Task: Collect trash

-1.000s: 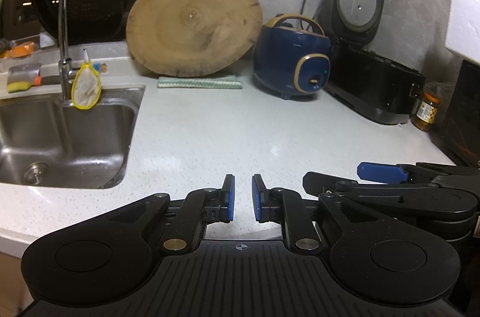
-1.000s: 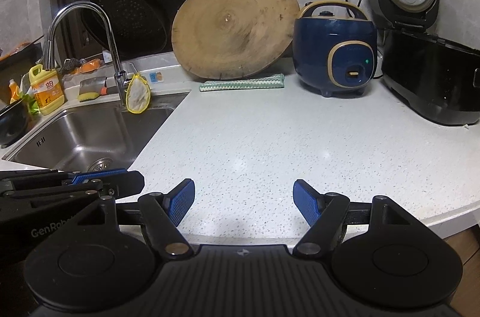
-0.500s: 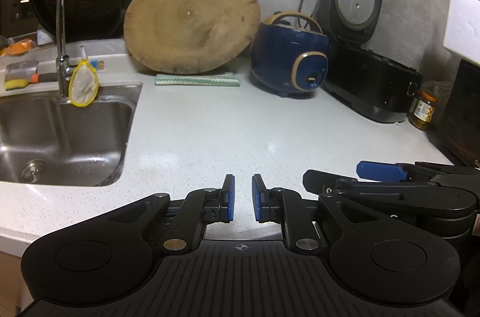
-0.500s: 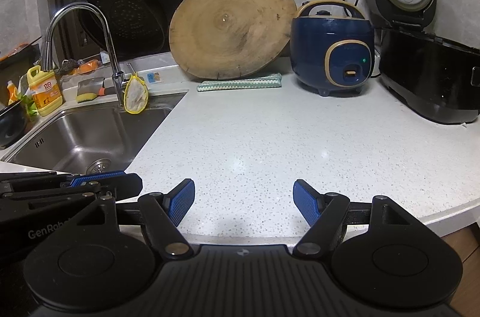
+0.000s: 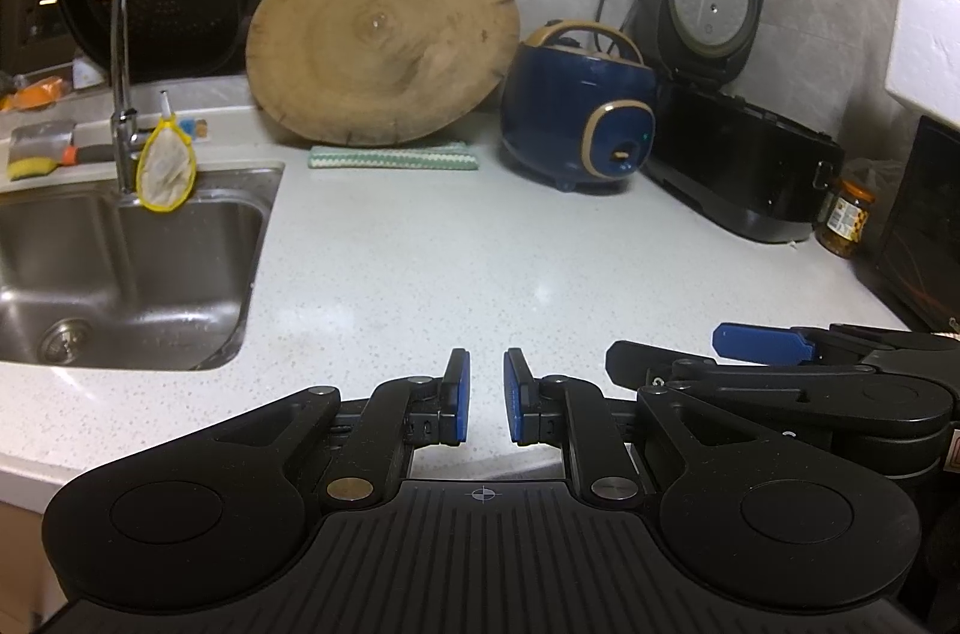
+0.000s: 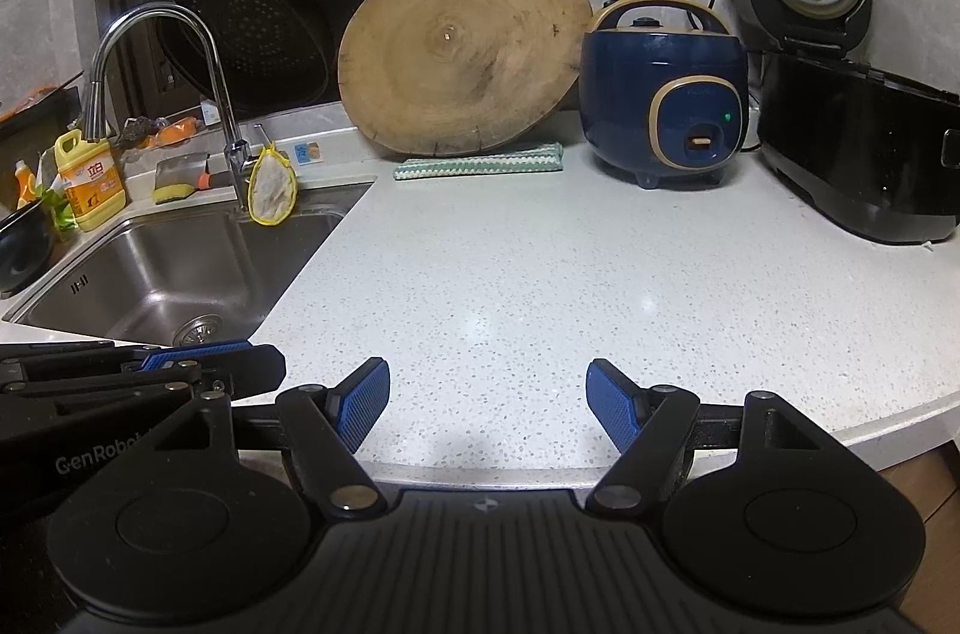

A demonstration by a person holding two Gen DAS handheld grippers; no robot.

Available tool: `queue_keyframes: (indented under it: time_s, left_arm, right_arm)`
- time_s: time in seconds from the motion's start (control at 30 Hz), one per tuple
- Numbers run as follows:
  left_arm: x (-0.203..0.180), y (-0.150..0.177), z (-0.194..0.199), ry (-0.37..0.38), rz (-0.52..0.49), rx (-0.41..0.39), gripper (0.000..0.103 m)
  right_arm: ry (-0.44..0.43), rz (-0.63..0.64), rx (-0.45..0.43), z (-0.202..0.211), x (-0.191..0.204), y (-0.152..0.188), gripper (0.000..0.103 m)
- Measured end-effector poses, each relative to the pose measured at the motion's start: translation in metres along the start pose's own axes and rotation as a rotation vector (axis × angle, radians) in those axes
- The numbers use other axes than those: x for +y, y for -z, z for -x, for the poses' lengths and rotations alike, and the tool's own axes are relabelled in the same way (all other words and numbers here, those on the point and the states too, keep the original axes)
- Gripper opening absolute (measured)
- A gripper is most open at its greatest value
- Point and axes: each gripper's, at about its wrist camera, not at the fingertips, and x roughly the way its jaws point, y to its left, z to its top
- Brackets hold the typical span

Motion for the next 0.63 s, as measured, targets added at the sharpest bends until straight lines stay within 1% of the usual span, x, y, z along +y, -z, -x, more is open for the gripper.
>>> queue_keyframes:
  time_s: [0.63]
  left_arm:
    - [0.0052, 0.0014, -0.0013, -0.002, 0.002, 0.006, 0.016]
  right_arm:
    - [0.002, -0.009, 0.005, 0.0006, -0.0011, 0.0021, 0.073]
